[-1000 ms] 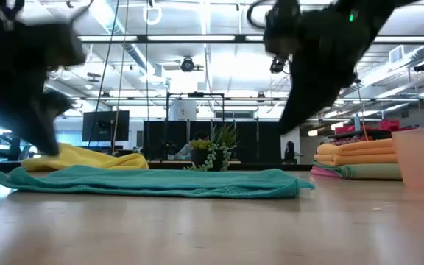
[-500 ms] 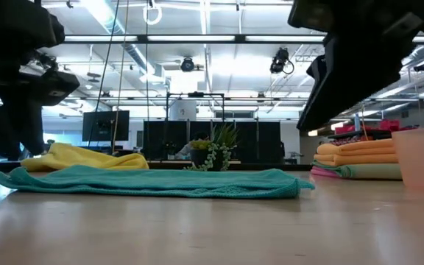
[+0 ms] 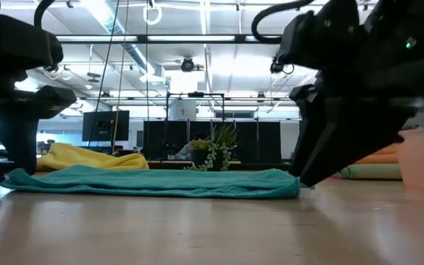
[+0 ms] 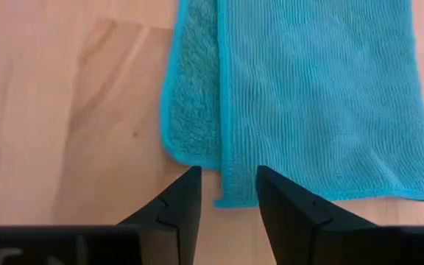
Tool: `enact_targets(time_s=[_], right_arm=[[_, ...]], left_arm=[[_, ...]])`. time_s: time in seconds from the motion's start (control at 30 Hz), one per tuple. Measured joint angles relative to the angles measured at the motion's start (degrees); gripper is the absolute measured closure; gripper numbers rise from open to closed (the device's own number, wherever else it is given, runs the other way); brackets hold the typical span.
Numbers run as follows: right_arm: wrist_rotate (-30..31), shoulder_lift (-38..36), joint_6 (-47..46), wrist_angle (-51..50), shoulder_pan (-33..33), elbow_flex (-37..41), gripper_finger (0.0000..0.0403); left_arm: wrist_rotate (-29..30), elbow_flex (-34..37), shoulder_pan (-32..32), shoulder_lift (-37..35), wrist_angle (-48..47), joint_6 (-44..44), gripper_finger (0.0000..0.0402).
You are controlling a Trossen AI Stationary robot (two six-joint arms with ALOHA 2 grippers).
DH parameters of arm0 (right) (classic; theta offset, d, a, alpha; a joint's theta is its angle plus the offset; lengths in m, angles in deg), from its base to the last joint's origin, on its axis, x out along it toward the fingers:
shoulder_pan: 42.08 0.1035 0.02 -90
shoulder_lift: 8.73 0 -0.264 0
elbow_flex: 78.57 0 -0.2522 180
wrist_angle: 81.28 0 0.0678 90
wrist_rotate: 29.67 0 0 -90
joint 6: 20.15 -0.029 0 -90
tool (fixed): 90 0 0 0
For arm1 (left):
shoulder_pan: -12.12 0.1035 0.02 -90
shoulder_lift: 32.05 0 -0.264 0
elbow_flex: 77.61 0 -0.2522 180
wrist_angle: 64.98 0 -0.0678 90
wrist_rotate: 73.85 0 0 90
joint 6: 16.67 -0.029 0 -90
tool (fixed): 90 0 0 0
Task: Fold microfiber towels
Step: Fold the blue microfiber towel
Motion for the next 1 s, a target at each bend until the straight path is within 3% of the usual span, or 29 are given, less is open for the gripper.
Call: enact_targets(time_s=[0.47,1.0], right_arm=[[-0.27,0.9,-1.12,-1.96,-1.16,-0.1,0.0272],[-0.35,0.85,-1.85,-2.96,-1.16,-0.11,0.031]], left_arm=[[-0.02,0.0,0.0,0.66,0.01,1.48,0.0283],[-0.02,0.0,2.39,0.64,-1.54,3.01,0.0338]])
